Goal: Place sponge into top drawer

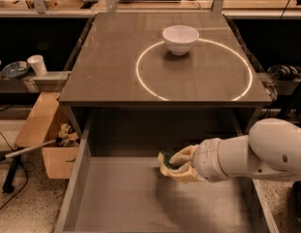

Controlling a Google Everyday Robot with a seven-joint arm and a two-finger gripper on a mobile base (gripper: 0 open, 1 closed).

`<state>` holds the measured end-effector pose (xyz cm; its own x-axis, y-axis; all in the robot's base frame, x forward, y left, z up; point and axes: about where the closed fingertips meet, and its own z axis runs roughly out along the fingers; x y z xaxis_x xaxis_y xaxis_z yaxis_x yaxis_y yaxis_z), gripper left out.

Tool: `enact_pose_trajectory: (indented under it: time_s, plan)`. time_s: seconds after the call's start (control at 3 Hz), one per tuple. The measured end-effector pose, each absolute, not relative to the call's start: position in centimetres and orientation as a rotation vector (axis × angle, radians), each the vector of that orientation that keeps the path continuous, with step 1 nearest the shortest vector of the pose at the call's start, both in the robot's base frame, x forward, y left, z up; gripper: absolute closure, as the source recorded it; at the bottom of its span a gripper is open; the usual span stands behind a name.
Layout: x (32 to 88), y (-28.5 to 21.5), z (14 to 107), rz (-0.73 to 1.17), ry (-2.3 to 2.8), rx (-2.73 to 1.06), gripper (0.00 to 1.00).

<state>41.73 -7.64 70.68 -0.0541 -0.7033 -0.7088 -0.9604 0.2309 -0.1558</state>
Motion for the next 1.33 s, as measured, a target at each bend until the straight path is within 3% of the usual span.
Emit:
enact_pose_trajectory:
  time_s: [1.0, 1.33]
  plan:
    - [41.73, -7.63, 70.68, 0.476, 1.819, -1.535, 0.11]
    - [41.73, -7.62, 70.69, 0.476, 1.819, -1.535, 0.00]
